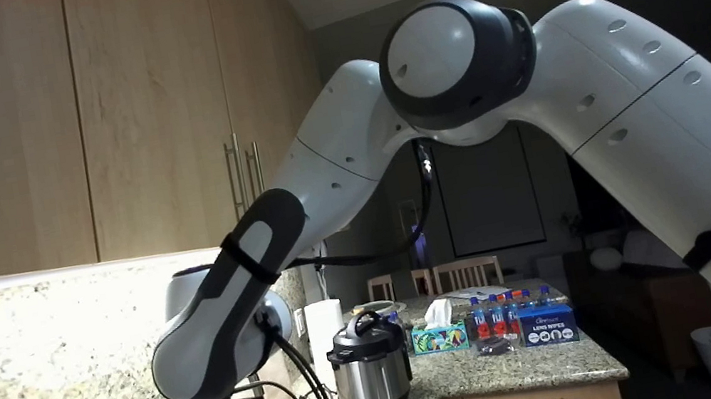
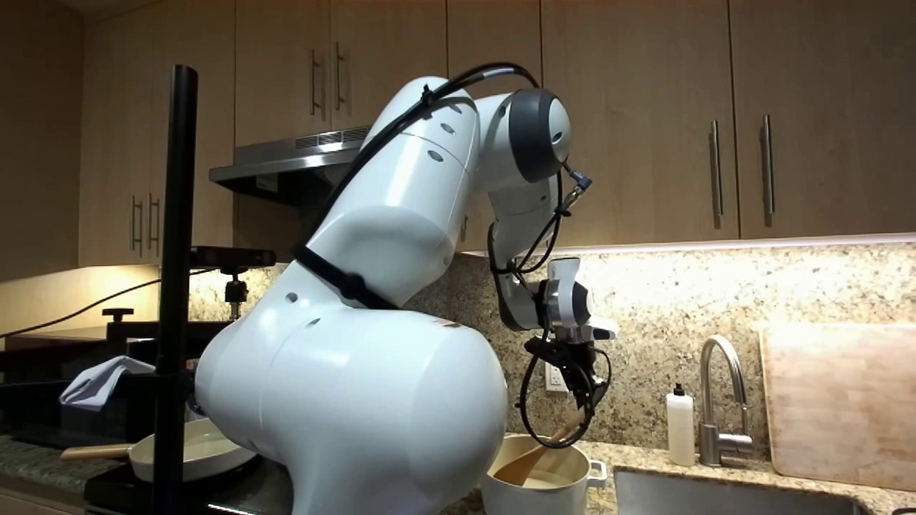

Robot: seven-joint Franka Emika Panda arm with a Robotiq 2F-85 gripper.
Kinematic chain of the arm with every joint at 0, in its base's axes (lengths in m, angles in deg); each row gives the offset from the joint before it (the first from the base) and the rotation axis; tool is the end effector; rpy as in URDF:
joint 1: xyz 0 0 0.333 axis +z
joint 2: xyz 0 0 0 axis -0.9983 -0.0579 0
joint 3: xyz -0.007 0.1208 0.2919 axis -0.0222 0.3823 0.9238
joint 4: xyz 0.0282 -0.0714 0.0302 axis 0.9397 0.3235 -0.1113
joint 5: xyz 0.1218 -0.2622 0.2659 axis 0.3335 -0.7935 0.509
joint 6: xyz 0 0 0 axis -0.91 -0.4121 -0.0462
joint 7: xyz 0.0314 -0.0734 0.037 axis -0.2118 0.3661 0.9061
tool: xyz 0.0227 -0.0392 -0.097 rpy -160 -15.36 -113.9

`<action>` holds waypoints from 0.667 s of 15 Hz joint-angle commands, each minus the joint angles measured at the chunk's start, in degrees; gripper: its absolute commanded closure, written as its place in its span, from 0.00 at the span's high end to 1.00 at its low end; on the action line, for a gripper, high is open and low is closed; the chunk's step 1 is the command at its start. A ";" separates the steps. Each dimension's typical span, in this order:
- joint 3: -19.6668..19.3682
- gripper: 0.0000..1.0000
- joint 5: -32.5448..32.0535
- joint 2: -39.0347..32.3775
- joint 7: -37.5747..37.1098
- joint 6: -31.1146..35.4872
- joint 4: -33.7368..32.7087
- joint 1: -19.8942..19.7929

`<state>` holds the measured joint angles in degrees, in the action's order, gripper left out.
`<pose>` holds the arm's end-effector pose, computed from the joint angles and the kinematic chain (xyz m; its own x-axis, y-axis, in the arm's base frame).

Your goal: Pick up the cooking stick and stir in the pot

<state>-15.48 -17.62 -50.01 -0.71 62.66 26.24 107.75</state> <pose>0.6089 0.2530 0.2788 0.9290 -0.3099 0.2022 -0.2959 -0.9503 -0.0971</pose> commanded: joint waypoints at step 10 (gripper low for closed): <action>-2.94 0.09 0.79 2.24 -1.55 2.42 6.30 -2.10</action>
<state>-17.95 -17.55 -50.42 -1.42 62.97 28.19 106.55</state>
